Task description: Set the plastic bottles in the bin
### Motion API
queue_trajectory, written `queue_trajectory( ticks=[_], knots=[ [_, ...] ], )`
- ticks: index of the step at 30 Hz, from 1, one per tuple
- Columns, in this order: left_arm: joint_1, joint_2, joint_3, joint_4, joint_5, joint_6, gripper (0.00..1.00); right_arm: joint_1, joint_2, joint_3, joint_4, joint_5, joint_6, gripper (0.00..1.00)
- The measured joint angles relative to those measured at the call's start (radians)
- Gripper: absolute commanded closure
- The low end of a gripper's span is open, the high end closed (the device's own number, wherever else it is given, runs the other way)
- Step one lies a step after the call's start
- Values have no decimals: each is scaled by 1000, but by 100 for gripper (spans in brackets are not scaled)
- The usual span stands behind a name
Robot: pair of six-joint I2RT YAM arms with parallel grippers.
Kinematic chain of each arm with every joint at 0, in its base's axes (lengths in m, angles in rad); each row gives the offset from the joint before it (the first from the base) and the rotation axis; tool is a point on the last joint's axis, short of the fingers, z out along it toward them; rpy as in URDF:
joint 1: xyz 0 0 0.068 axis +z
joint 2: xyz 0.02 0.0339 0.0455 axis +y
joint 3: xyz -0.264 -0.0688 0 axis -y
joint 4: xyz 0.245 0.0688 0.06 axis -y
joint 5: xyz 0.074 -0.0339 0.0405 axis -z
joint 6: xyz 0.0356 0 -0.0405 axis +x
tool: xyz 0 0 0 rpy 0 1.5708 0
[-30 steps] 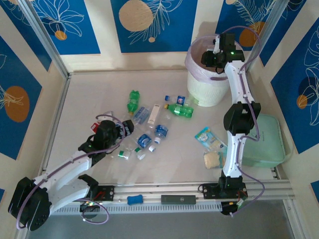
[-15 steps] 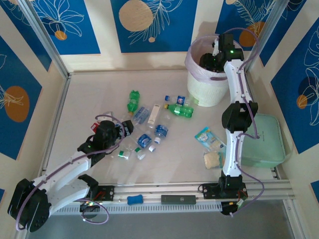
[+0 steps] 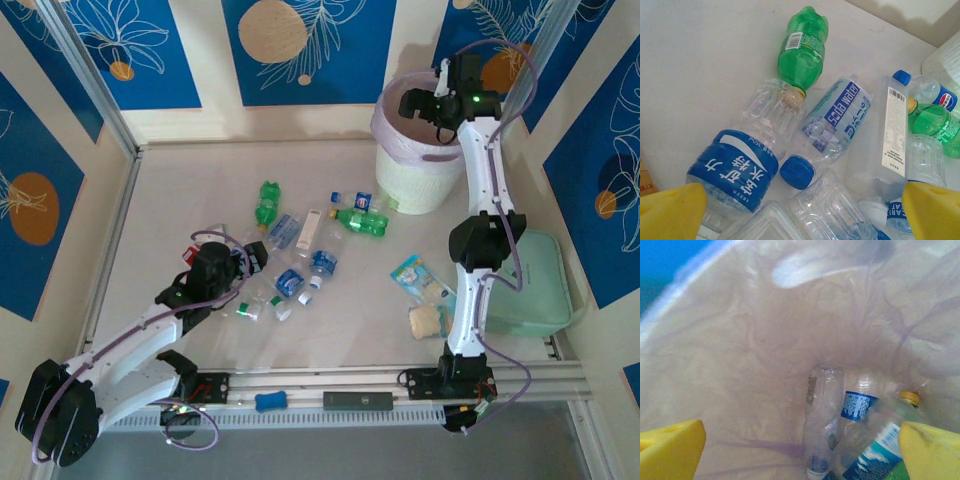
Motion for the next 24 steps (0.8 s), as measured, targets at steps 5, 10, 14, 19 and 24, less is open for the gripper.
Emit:
queue_trajectory(
  ticks=[5,10,14,19,24],
  knots=[
    [0,0,0,0,0,0,0,42,-215,-200,113,0,16,1],
    [1,0,0,0,0,0,0,125,-488,-537,327,-27,49,1],
    [3,2,0,0,0,0,0,180,-656,-825,500,-66,63,1],
    [3,3,0,2,0,0,0,231,-737,-1046,587,-130,42,1],
    [3,13,0,9,0,-1,0,274,-775,-1216,581,-156,-10,1]
  ],
)
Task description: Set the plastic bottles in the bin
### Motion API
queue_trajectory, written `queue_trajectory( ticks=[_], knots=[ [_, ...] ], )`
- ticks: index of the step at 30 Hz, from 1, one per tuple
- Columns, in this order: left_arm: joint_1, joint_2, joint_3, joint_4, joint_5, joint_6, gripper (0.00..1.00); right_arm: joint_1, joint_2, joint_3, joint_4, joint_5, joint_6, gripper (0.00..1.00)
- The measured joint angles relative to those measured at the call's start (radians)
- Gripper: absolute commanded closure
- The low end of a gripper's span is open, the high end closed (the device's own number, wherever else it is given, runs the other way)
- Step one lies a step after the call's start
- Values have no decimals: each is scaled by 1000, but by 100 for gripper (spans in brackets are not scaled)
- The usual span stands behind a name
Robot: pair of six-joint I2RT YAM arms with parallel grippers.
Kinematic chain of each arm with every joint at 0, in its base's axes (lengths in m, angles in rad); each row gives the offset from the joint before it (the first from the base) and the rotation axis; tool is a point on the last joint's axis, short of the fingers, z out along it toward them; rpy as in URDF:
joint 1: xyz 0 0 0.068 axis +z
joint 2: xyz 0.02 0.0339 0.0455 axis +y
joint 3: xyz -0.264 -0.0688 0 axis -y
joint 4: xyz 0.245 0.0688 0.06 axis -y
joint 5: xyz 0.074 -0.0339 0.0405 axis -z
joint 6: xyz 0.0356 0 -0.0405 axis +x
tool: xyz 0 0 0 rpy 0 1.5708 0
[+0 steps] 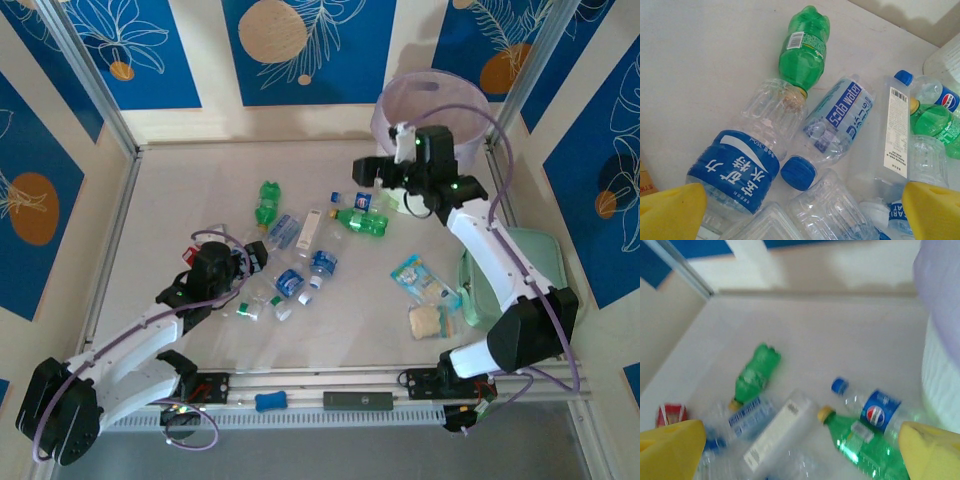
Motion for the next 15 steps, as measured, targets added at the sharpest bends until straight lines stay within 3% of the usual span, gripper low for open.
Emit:
queue_trajectory(
  ticks=[8,15],
  knots=[
    [0,23,0,27,0,-32,0,47,2,-177,-46,8,-45,3],
    [1,24,0,28,0,-52,0,74,211,-55,-90,37,-127,7]
  ],
)
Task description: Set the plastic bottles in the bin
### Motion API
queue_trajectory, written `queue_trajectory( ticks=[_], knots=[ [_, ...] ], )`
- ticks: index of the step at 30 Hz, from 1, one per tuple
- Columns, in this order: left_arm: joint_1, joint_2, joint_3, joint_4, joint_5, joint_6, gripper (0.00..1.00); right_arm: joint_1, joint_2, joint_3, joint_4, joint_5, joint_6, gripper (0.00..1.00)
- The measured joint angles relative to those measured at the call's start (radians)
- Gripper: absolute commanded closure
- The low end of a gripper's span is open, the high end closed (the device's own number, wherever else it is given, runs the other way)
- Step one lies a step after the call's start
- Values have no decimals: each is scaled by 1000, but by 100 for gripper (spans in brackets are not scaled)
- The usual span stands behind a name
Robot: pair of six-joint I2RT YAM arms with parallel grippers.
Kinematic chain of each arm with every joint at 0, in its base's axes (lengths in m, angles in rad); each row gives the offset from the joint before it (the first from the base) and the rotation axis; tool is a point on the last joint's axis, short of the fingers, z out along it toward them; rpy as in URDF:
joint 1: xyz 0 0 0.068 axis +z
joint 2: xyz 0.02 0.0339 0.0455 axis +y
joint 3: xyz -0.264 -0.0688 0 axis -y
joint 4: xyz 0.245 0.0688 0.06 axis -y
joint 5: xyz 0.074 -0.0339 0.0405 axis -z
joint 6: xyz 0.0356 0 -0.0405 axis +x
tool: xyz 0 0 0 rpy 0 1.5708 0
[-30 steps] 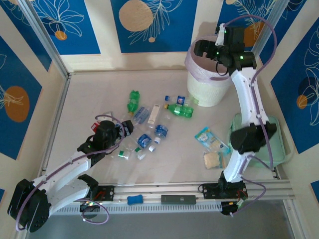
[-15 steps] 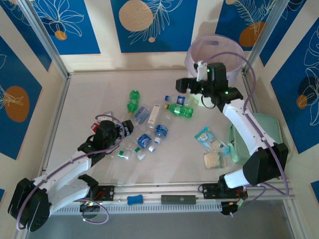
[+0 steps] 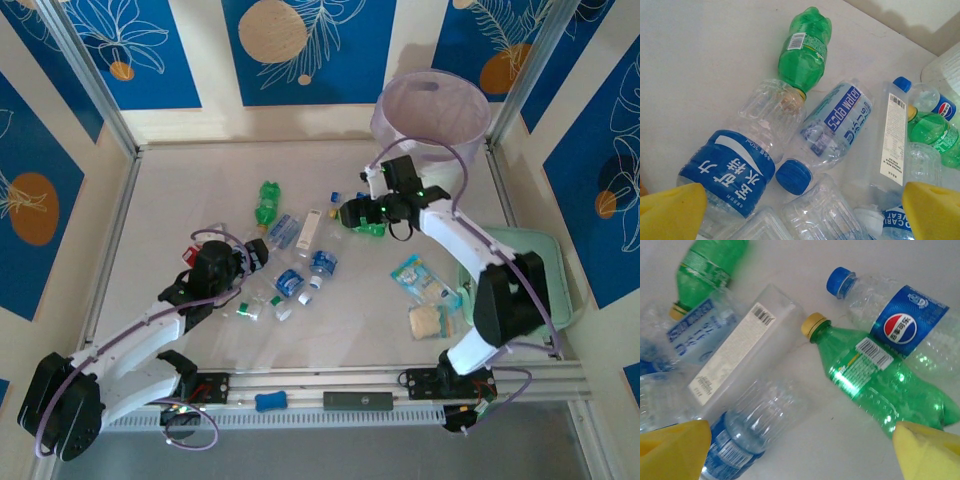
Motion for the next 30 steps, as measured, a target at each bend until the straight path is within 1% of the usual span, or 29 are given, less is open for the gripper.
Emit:
queue_trajectory(
  ticks=[5,12,14,18,22,26,30],
  knots=[
    [0,-38,-6,-11,-6,-15,0,26,148,123,-40,50,-69,5],
    [0,-176,-56,-44,-62,-57,0,58,317,319,-118,114,-166,4],
    [2,-209,-71,-60,-78,-66,0,65,355,353,-130,134,-187,4],
    [5,-267,-94,-94,-109,-85,0,76,407,370,-161,161,-220,5],
    [7,-294,-102,-102,-129,-93,0,77,435,371,-182,185,-236,9],
    [7,-284,-102,-100,-132,-93,0,77,437,370,-206,200,-239,11],
    [8,-243,-102,-88,-132,-93,0,77,425,338,-189,206,-234,11]
  ],
)
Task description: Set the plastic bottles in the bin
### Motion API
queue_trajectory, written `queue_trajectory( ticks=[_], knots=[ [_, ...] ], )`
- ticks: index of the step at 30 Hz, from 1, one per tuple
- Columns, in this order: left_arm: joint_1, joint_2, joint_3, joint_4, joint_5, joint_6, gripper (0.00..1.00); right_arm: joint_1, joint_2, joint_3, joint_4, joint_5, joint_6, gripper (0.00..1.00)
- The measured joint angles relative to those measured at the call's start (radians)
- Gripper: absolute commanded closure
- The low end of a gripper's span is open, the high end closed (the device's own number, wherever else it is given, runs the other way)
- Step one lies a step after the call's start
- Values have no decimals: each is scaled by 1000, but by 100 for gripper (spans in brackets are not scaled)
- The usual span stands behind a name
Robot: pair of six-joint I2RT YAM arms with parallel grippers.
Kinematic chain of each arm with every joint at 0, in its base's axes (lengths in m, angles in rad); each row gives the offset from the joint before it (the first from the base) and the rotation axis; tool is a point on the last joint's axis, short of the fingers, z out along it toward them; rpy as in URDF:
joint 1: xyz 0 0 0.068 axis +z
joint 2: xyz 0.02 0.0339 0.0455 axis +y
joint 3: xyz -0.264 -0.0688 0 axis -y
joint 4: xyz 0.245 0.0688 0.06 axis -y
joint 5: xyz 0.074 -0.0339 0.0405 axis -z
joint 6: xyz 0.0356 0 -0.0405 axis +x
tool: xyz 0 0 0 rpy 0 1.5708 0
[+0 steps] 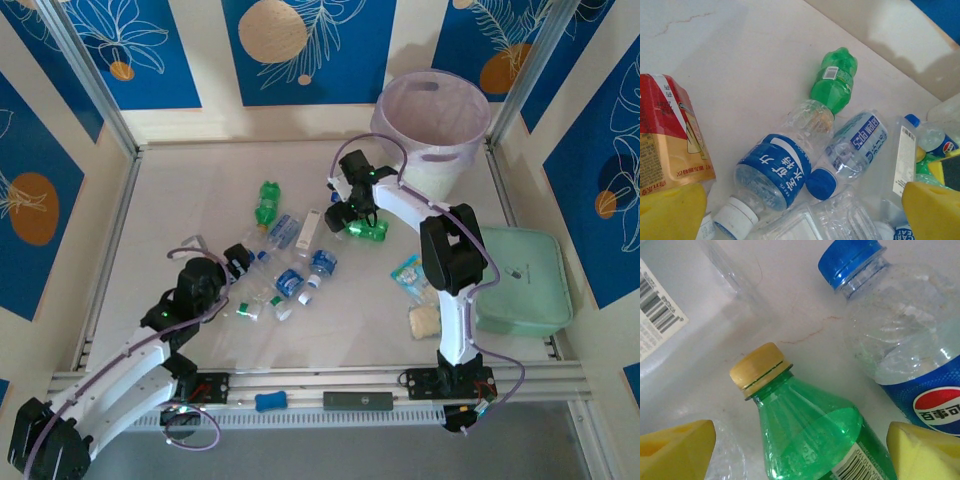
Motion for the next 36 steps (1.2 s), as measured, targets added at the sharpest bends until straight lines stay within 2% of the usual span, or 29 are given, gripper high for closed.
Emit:
queue_trajectory(
  ticks=[8,14,26,36],
  knots=[
    [1,99,2,53,26,0,0,-6,-65,-181,-11,30,34,11],
    [1,165,14,93,60,0,0,-7,-122,-251,-15,34,64,12],
    [2,249,34,139,156,-1,0,-7,-126,-251,-3,33,94,26],
    [3,259,40,157,178,0,0,1,-119,-239,2,33,93,40]
  ],
)
